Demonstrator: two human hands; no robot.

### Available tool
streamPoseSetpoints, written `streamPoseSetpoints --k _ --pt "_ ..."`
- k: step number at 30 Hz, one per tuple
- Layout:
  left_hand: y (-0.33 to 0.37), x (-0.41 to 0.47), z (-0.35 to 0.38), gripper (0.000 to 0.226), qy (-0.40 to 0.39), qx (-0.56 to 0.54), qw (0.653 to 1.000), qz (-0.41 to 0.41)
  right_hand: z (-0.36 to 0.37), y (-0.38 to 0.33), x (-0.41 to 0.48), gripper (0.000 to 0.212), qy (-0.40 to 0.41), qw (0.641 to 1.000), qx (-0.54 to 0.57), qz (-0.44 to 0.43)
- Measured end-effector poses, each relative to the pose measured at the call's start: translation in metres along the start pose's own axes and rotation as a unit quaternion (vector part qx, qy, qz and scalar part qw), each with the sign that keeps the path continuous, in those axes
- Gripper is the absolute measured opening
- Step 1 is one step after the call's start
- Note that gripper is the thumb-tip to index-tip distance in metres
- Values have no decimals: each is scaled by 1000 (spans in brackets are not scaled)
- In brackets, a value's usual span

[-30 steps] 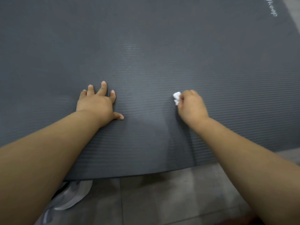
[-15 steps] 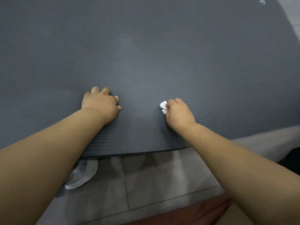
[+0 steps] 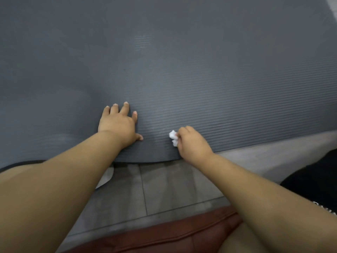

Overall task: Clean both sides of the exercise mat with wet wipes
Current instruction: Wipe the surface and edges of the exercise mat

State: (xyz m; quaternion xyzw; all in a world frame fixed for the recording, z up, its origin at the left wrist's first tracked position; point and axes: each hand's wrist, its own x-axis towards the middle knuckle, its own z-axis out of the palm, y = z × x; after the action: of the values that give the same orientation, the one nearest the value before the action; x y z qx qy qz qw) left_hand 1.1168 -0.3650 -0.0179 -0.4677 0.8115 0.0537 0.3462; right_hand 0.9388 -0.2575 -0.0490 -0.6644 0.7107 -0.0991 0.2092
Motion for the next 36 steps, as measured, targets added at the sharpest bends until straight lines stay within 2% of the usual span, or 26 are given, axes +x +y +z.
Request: streamPoseSetpoints --k 1,3,4,6,8,10,12,15,17,19,21,23,26,28,30,36 --pt "0 0 1 87 4 4 1000 -3 -5 9 -2 22 52 998 -5 23" --pt "3 0 2 87 16 14 1000 -9 -8 14 -8 18 56 993 3 102" --pt "4 -1 2 86 23 17 1000 -11 -3 11 -11 13 64 992 9 112" --pt "5 -3 0 85 37 16 999 -14 11 -5 -18 15 16 997 30 74" --pt "6 -6 -1 82 45 12 999 -17 24 -26 -29 15 -69 995 70 -16" --pt "7 -12 -1 73 52 6 999 -12 28 -29 -34 17 -86 993 64 -52" --pt "9 -20 -2 61 58 -4 998 4 21 -21 -34 26 -81 995 42 -27" --pt "2 -32 -10 51 61 -45 996 37 16 -8 -35 31 -23 998 50 36" --pt "-6 -41 -18 53 39 -56 995 68 14 -9 -35 35 -5 991 99 95" --pt "-13 -51 -25 64 -6 -41 994 100 15 -13 -38 34 -16 986 144 81" --pt "-16 -63 -31 78 -54 -20 991 117 17 -13 -42 43 -57 992 107 30" --pt "-16 -71 -34 88 -77 15 989 126 16 -9 -44 51 -56 997 39 -26" --pt "-11 -77 -33 86 -82 56 987 123 7 0 -37 40 -36 996 -66 -55" --pt "-7 -77 -34 79 -77 46 989 115 -4 8 -30 41 -12 988 -137 -72" --pt "-3 -75 -37 73 -64 24 991 112 -24 19 -22 44 8 983 -163 -80" --pt "29 -67 -55 70 25 -20 988 152 -81 94 -13 26 71 985 -152 -36"
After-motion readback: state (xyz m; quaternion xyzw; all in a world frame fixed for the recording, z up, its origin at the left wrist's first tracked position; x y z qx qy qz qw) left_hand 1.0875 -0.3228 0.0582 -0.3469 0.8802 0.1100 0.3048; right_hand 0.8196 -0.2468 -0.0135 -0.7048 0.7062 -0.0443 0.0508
